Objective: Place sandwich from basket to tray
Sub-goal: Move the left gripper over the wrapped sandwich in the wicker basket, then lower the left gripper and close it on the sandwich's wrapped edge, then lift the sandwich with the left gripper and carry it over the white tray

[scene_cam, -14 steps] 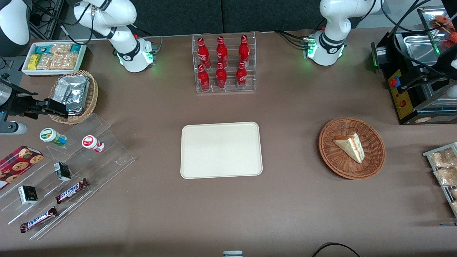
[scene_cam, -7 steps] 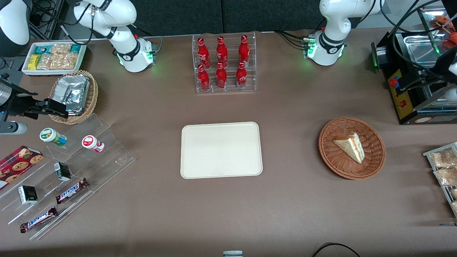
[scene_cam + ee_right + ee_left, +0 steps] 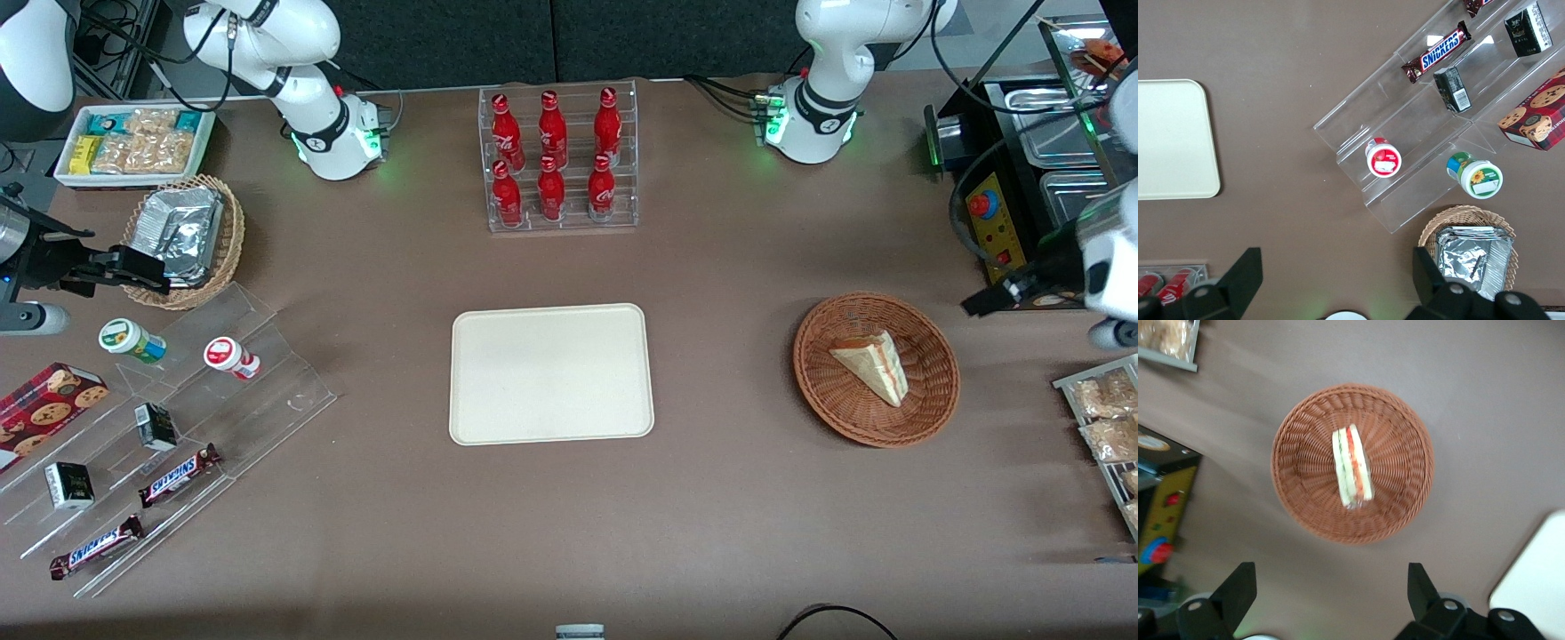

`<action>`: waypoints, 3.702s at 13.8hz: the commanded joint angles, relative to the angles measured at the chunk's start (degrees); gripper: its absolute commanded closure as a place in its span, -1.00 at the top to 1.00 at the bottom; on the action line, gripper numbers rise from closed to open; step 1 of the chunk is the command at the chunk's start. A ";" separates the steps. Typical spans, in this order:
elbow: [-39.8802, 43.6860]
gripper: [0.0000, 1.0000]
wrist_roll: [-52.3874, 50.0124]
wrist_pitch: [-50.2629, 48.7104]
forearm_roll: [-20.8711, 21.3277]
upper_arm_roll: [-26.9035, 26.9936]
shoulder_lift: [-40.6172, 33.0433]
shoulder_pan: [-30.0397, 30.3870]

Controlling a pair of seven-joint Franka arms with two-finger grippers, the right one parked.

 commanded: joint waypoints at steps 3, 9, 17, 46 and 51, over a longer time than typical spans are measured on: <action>-14.98 1.00 -13.42 15.60 -0.01 -0.14 -2.88 0.15; -31.69 1.00 -18.72 36.26 -0.01 -0.31 -4.30 -0.03; -39.00 1.00 -20.39 51.30 -0.89 -0.40 -2.45 -0.03; -34.81 -1.00 -21.36 38.47 7.96 -3.55 -4.19 -4.07; -12.06 -1.00 -28.98 13.10 7.73 -16.10 -0.70 -4.07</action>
